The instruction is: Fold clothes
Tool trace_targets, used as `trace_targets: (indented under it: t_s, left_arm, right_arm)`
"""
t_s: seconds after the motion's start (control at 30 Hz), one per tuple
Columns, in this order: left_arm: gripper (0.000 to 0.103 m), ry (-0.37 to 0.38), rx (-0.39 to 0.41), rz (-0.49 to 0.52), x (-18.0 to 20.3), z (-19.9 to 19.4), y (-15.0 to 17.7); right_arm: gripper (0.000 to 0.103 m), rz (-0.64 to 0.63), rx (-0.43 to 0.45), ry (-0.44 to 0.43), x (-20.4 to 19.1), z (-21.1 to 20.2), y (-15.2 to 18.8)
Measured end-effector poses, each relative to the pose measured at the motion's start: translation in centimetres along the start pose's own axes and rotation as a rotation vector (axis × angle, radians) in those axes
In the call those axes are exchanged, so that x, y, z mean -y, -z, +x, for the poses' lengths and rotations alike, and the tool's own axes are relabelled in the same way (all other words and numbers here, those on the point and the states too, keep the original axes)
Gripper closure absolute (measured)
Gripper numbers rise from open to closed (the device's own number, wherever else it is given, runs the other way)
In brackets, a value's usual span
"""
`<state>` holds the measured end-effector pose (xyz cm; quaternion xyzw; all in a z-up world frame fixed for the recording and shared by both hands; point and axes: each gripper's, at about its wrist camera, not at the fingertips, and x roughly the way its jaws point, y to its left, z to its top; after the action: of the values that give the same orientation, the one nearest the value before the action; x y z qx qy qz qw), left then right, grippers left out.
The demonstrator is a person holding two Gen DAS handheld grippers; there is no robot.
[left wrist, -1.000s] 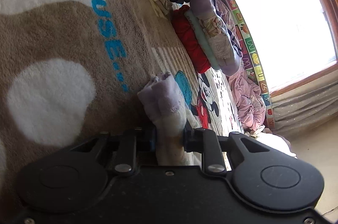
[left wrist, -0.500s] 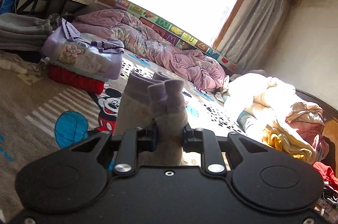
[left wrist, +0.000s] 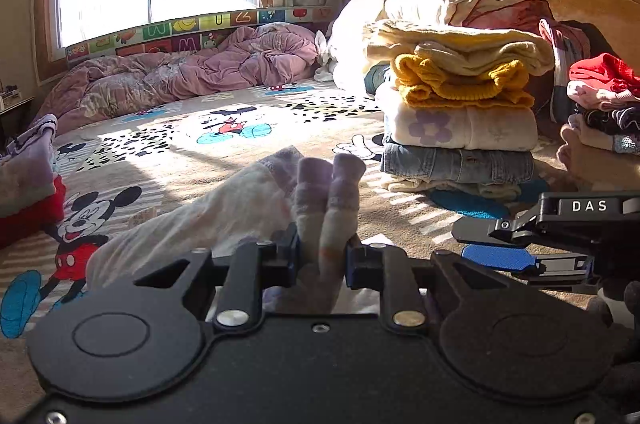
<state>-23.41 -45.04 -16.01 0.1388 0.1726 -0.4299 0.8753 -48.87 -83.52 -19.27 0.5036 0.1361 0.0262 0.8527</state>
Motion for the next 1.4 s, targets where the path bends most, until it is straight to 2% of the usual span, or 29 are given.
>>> trace_targets:
  t_s: [0.07, 0.13, 0.2, 0.23, 0.33, 0.47, 0.5, 0.57, 0.6, 0.67, 0.77, 0.9, 0.97, 1.03, 1.13, 1.23, 1.33, 1.4]
  left_arm:
    - [0.084, 0.002, -0.018, 0.023, 0.9, 0.9, 0.5]
    - [0.084, 0.0, -0.03, 0.054, 1.8, 1.4, 0.9]
    - [0.084, -0.003, -0.036, 0.083, 2.6, 1.8, 1.2]
    - [0.084, -0.003, -0.037, 0.102, 3.0, 2.0, 1.4]
    - [0.084, -0.004, -0.04, 0.157, 3.8, 2.4, 1.8]
    - [0.083, -0.004, -0.043, 0.232, 4.7, 2.8, 2.5]
    - [0.082, -0.004, -0.043, 0.251, 4.9, 3.0, 2.7]
    - [0.07, 0.015, -0.05, 0.275, 5.2, 3.2, 3.0]
    - [0.058, 0.04, -0.054, 0.263, 5.2, 3.3, 3.0]
    - [0.055, 0.053, -0.053, 0.251, 5.3, 3.3, 3.1]
    - [0.055, 0.055, -0.051, 0.254, 5.5, 3.2, 3.2]
    - [0.053, 0.073, -0.043, 0.265, 5.0, 2.0, 2.9]
    - [0.053, 0.083, -0.031, 0.275, 4.5, 1.0, 2.9]
    - [0.054, 0.108, -0.017, 0.263, 3.6, -0.6, 2.6]
    - [0.062, 0.057, 0.033, 0.104, -0.3, -2.9, 1.3]
    - [0.065, -0.078, 0.064, -0.055, -5.9, -4.4, 0.2]
    - [0.069, -0.154, 0.03, -0.187, -10.6, -3.9, 0.3]
    - [0.069, -0.133, -0.01, -0.209, -11.3, -2.2, 0.7]
  right_arm:
    - [0.063, 0.029, -0.025, -0.041, 0.2, 0.8, -0.4]
    - [0.051, 0.059, -0.049, -0.082, 0.5, 1.7, -0.7]
    - [0.045, 0.088, -0.074, -0.123, 0.7, 2.5, -1.1]
    - [0.045, 0.103, -0.086, -0.143, 0.9, 2.9, -1.3]
    - [0.039, 0.098, -0.129, -0.129, 0.9, 4.5, -1.4]
    - [0.039, 0.144, -0.167, -0.135, 1.7, 5.6, -2.0]
    - [0.039, 0.149, -0.17, -0.129, 1.9, 5.6, -2.1]
    - [0.039, 0.183, -0.179, -0.136, 2.3, 5.8, -2.1]
    - [0.039, 0.204, -0.185, -0.144, 2.6, 5.9, -2.1]
    - [0.039, 0.229, -0.193, -0.169, 2.7, 6.0, -1.8]
    - [0.048, 0.183, -0.196, -0.143, 2.2, 6.3, -1.6]
    - [0.079, 0.175, -0.203, -0.125, 2.3, 6.6, -1.2]
    - [0.083, 0.162, -0.202, -0.134, 2.1, 6.4, -1.2]
    - [0.085, 0.125, -0.194, -0.134, 1.4, 6.3, -1.2]
    - [0.085, 0.092, -0.172, -0.136, 0.6, 5.8, -1.5]
    - [0.085, 0.075, -0.149, -0.144, 0.1, 5.3, -1.9]
    - [0.085, 0.057, -0.141, -0.149, -0.3, 4.9, -1.9]
    - [0.085, 0.058, -0.134, -0.148, -0.3, 4.8, -1.9]
